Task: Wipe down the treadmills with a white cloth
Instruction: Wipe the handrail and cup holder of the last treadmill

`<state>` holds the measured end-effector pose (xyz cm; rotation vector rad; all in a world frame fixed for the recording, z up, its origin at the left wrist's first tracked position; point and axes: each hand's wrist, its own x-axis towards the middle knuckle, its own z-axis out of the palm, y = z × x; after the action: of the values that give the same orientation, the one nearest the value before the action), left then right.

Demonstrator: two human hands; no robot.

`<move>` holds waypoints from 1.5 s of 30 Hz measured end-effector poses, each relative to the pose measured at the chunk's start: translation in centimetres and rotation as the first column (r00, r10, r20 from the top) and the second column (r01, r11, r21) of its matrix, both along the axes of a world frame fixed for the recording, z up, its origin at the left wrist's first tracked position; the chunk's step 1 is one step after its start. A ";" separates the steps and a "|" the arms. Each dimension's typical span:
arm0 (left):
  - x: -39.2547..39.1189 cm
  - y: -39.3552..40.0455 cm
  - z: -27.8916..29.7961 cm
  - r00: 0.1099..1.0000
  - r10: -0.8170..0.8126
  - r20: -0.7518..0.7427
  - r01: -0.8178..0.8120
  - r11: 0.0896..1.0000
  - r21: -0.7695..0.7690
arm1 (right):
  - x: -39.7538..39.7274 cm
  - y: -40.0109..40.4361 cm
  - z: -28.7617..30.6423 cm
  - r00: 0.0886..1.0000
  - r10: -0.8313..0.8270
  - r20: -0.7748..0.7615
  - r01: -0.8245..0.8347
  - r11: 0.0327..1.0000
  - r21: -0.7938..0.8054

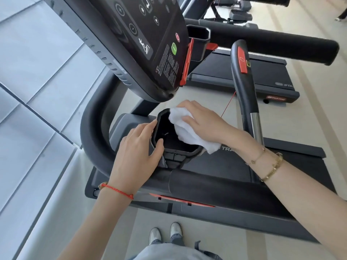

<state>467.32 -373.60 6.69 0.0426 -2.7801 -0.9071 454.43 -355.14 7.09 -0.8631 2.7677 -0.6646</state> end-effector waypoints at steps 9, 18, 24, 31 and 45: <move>-1.1 -1.2 0.2 1.000 -0.018 -0.018 0.018 1.000 -0.012 | 1.1 -0.8 -0.2 0.994 -0.045 -0.103 0.047 0.999 0.018; -1.7 -1.6 -0.4 0.999 -0.027 -0.038 0.028 0.999 0.026 | 0.2 -2.5 1.0 0.999 0.007 -0.050 -0.005 0.999 0.033; -1.7 -1.7 -0.6 0.999 -0.034 -0.039 0.035 0.999 0.030 | 3.9 -0.7 -0.4 0.952 -0.274 0.133 0.291 0.948 -0.130; -1.9 -1.8 -0.9 0.998 -0.049 -0.029 0.049 0.998 0.029 | 7.7 -1.2 -1.2 0.858 -0.405 0.315 0.492 0.824 -0.280; -1.9 -1.7 -0.7 0.998 -0.039 -0.057 0.041 0.998 0.048 | 6.6 -0.9 -0.9 0.899 -0.352 0.259 0.412 0.880 -0.235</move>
<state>465.43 -375.32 5.99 -0.0307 -2.7157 -0.9708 461.07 -356.01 6.24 -0.2476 2.7039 -1.1710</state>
